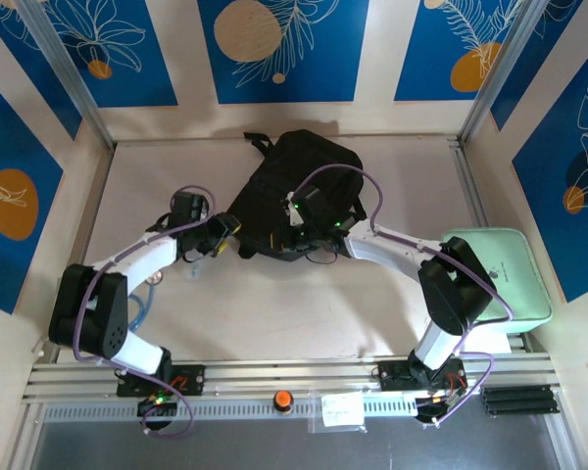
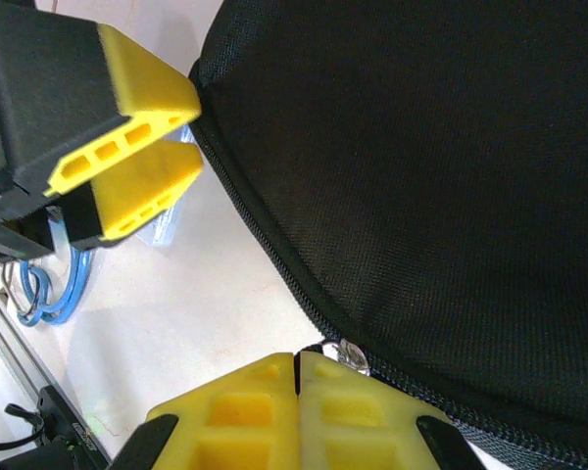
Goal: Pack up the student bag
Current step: Zip the student bag at the top-center of the table.
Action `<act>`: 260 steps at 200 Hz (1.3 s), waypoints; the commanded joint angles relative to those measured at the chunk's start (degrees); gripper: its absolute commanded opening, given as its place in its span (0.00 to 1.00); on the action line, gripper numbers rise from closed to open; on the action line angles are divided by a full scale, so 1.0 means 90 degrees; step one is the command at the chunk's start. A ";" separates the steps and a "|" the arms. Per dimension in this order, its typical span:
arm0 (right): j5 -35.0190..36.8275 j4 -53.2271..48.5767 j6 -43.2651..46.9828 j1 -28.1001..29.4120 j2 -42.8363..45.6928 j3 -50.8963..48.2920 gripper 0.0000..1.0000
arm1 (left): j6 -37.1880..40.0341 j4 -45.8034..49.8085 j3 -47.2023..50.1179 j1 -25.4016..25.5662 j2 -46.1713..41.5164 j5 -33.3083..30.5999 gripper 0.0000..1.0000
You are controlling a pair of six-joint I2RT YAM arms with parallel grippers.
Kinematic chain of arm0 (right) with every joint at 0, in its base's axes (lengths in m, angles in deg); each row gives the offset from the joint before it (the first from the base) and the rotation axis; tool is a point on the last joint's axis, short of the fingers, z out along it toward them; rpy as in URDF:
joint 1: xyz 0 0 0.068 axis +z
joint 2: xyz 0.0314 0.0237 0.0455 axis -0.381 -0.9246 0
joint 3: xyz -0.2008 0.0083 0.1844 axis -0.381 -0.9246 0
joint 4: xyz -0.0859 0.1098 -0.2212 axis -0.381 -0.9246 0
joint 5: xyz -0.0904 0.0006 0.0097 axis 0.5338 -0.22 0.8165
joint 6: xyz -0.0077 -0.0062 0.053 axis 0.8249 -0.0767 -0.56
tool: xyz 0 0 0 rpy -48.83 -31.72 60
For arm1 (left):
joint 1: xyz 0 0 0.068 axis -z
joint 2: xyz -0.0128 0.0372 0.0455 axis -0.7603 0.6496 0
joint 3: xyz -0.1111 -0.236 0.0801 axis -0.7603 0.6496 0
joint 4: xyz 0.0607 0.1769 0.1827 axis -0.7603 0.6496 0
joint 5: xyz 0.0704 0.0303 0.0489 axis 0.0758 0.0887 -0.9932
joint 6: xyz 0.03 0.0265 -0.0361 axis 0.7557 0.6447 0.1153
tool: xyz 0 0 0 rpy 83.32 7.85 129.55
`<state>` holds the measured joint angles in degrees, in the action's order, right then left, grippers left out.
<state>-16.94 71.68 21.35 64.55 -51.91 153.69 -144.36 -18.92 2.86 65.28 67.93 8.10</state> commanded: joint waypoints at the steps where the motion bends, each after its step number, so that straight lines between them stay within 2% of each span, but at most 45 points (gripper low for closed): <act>1: -0.0140 0.0086 -0.0068 -0.0012 -0.0015 0.0157 0.00 | -0.0802 -0.0777 0.0127 0.0243 -0.0057 0.0068 0.58; 39: -0.0139 0.0080 -0.0058 -0.0016 0.0061 0.0094 0.00 | -0.1013 -0.1290 0.0218 0.0286 0.0323 0.0102 0.57; 64: -0.0123 0.0032 -0.0034 -0.0014 0.0086 0.0075 0.00 | -0.1010 -0.1507 0.0184 0.0294 0.0639 0.0211 0.52; 82: -0.0057 0.0003 -0.0034 -0.0015 0.0154 0.0027 0.00 | -0.0984 -0.1546 0.0137 0.0293 0.0792 0.0202 0.45; 121: 0.0304 -0.0148 -0.0195 -0.0109 0.0339 -0.0195 0.00 | -0.0828 -0.1419 0.0048 0.0269 0.0917 0.0048 0.17; 146: 0.0680 -0.0306 -0.0448 -0.0299 0.0567 -0.0562 0.00 | -0.0703 -0.1339 0.0027 0.0250 0.0940 -0.0020 0.08; 186: 0.1176 -0.0966 -0.1032 -0.0737 0.0708 -0.0921 0.00 | -0.0566 -0.1329 0.0017 0.0227 0.1026 0.0018 0.00; 222: 0.1548 -0.1403 -0.1279 -0.0931 0.0644 -0.0935 0.00 | -0.0433 -0.1184 0.0007 0.0192 0.1038 -0.0127 0.00; 260: 0.2110 -0.1902 -0.1037 -0.1182 0.0602 -0.0519 0.00 | -0.0305 -0.1064 -0.0002 0.0179 0.1081 -0.0109 0.00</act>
<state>-3.61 60.62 11.65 55.72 -46.64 146.11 -149.45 -32.16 3.84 67.66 76.34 8.98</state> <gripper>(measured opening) 0.044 0.083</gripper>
